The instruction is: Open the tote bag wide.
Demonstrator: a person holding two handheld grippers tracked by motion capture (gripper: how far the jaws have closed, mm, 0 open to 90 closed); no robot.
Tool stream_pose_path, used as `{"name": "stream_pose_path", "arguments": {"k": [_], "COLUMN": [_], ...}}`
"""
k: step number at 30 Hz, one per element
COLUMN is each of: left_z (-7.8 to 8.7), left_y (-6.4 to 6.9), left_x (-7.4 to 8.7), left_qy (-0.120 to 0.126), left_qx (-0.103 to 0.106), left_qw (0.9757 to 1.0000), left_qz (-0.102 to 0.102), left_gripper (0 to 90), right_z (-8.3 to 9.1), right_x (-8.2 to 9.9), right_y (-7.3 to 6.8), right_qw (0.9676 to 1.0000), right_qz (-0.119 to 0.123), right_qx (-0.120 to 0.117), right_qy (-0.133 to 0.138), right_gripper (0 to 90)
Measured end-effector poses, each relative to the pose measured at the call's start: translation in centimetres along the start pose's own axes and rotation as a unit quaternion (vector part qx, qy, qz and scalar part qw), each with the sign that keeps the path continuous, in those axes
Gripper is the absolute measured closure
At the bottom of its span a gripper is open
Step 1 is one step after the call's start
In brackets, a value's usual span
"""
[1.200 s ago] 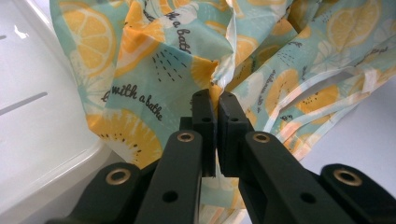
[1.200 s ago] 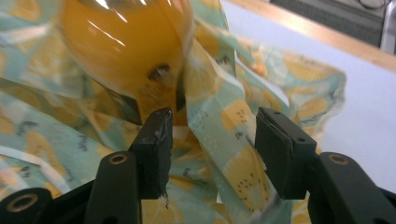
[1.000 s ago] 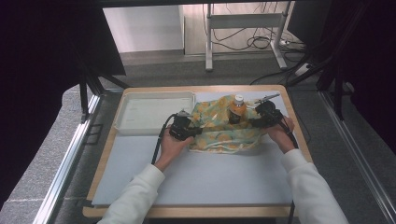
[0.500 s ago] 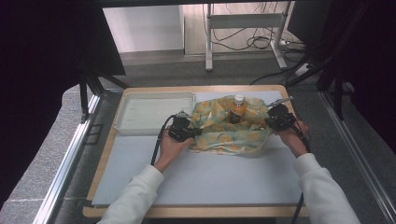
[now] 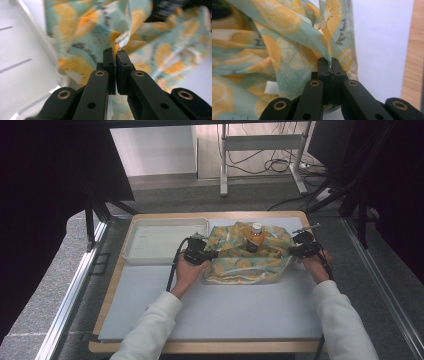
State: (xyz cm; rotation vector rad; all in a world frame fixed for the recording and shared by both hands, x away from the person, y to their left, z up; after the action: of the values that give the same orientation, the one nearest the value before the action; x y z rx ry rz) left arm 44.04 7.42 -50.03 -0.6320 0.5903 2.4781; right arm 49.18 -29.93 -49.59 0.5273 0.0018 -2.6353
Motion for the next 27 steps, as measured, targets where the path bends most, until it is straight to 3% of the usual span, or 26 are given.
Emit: {"name": "stream_pose_path", "arguments": {"k": [3,8,13,18,23,27], "left_z": [-0.7,-2.7,-3.9,-4.5,-4.7,-4.4], "left_y": [-0.5,-1.1,-0.7,-1.3,-1.2,-1.2], "left_x": [-0.7,-1.2,-1.2,-1.1,-1.1,-1.0], "left_qy": [-0.008,-0.032,-0.043,-0.055,-0.053,-0.049], "left_qx": [-0.015,-0.018,-0.027,-0.032,-0.032,-0.029], "left_qw": [0.9998,0.9989,0.9982,0.9975,0.9976,0.9980], "left_qz": [0.007,0.031,0.031,0.032,0.032,0.027], "left_gripper": [88.0,87.8,87.5,86.9,86.9,85.0], "right_z": [-0.9,-1.6,-1.4,-1.2,-1.4,-1.0], "right_x": [-0.1,0.0,0.1,0.6,0.9,0.8], "right_y": [0.1,0.2,0.2,0.3,0.5,0.4], "right_qw": [1.0000,0.9998,0.9999,0.9999,0.9998,0.9999], "right_qz": [-0.003,-0.012,-0.009,-0.006,-0.009,-0.004], "right_qx": [-0.002,-0.010,-0.007,-0.010,-0.016,-0.009], "right_qy": [-0.007,-0.008,-0.011,0.000,0.004,0.007], "right_gripper": [88.0,88.0,87.6,86.9,86.0,79.1]}}
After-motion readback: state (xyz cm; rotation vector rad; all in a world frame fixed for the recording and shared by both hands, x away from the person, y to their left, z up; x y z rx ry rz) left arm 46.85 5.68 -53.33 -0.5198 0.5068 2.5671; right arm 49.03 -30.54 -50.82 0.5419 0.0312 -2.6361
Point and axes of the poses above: each handheld gripper's, and its own axes: z roughly backward along the jaws, x roughly out of its underside, y roughly to its right, the point moved 1 cm from there along -z, roughly forward along the jaws, and after that the axes turned 15 degrees about -y, right-handed, at the moved point
